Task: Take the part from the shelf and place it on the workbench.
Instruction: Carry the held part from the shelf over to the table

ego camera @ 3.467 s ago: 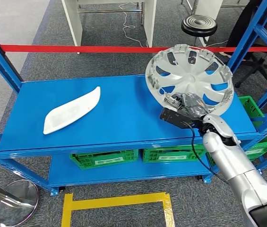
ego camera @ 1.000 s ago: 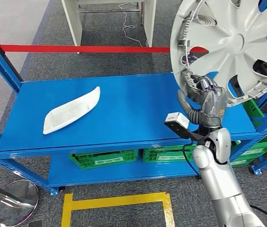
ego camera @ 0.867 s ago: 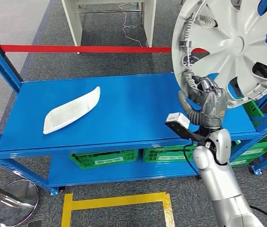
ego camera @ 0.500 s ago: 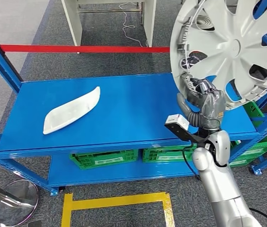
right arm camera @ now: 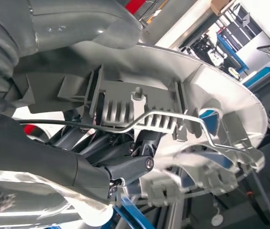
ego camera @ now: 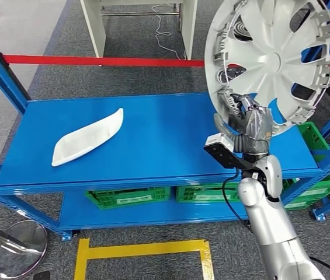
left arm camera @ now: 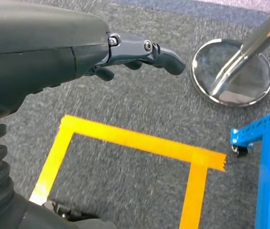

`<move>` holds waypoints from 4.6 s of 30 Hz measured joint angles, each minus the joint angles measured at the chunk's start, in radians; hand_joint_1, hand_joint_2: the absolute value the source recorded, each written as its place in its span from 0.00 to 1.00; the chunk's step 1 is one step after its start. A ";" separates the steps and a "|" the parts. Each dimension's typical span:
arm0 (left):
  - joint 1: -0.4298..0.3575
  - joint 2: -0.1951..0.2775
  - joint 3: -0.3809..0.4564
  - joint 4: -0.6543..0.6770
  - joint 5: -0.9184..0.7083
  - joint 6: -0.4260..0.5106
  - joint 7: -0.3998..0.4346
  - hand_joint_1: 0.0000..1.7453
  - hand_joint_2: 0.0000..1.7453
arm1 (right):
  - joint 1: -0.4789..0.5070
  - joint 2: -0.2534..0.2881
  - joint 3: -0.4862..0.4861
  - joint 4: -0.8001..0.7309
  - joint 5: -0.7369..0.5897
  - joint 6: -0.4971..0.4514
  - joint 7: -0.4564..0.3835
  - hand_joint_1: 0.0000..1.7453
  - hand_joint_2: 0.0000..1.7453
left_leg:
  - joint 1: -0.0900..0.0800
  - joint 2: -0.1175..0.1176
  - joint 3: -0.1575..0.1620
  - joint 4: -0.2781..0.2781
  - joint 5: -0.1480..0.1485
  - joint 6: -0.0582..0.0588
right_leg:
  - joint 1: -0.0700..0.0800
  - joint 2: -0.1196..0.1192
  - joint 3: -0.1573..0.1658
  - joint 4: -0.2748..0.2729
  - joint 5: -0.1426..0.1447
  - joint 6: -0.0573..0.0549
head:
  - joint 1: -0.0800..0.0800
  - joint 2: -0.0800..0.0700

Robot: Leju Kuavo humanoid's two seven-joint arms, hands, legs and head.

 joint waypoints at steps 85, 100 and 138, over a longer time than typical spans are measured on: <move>-0.002 0.004 0.014 0.002 0.013 0.075 0.059 0.00 1.00 | -0.121 -0.060 -0.006 0.050 -0.099 0.125 0.017 1.00 1.00 | -0.039 0.015 -0.008 -0.013 0.018 0.047 | 0.025 -0.001 -0.065 0.042 -0.057 -0.037 | -0.014 0.000; 0.002 0.004 0.012 0.002 0.009 0.076 0.060 0.00 1.00 | -0.110 -0.073 -0.019 0.033 -0.095 0.127 0.025 1.00 1.00 | -0.050 0.010 -0.168 0.123 -0.001 0.004 | 0.034 -0.009 0.113 -0.128 -0.013 -0.095 | -0.024 0.000; 0.007 0.003 -0.014 0.002 -0.013 0.099 0.059 0.00 1.00 | -0.017 -0.139 -0.062 -0.059 -0.077 0.134 0.020 1.00 1.00 | -0.030 0.015 -0.064 0.075 0.015 -0.002 | 0.028 -0.011 0.064 -0.091 0.000 -0.078 | -0.030 0.000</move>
